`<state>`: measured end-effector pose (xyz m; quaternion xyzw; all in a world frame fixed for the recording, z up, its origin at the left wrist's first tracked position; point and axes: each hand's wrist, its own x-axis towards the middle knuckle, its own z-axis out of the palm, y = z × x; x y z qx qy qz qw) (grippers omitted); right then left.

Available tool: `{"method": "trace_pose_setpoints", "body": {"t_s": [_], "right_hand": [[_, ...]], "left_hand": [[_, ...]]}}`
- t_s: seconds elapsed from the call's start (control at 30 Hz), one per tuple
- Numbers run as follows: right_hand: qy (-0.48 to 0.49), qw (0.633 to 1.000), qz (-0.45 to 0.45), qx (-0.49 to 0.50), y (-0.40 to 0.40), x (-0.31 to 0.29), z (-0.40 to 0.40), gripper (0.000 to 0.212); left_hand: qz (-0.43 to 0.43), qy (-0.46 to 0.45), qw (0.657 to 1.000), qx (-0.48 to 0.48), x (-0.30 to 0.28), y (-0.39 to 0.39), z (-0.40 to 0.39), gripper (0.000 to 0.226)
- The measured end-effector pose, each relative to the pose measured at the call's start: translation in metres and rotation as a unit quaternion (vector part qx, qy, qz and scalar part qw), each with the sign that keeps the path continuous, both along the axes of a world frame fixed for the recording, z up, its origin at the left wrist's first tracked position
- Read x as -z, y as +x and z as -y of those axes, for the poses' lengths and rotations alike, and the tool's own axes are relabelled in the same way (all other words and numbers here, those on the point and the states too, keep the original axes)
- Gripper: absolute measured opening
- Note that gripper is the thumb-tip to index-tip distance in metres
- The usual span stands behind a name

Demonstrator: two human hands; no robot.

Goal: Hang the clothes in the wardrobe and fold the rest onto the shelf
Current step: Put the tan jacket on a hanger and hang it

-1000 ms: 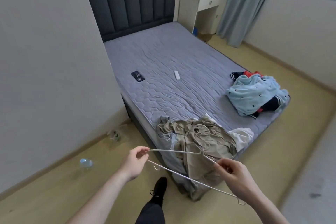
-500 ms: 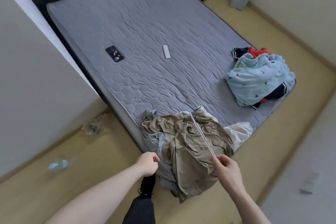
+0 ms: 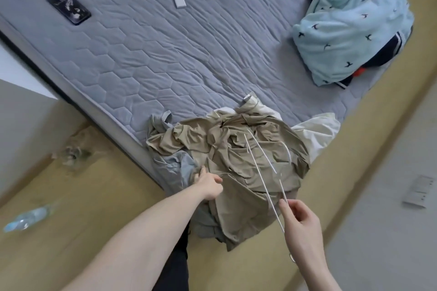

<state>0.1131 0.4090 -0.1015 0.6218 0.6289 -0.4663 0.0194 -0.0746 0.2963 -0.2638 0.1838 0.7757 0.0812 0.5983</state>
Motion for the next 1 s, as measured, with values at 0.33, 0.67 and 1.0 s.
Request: {"method": "trace_pose_setpoints", "body": {"t_s": [0.33,0.67,1.0], "right_hand": [[-0.001,0.998,-0.012,0.061,0.015,-0.023,0.005,0.018],[0.004,0.996,-0.079,-0.028,0.037,-0.13,-0.002,0.019],[-0.029,0.961,-0.078,-0.265,0.056,-0.151,-0.052,0.03]], "left_hand": [[-0.008,0.112,0.974,-0.195,-0.07,0.0,0.016,0.021],[0.04,0.248,0.923,-0.292,-0.259,0.042,0.037,0.023],[-0.099,0.333,0.877,-0.332,-0.39,0.105,0.064,0.023]]}}
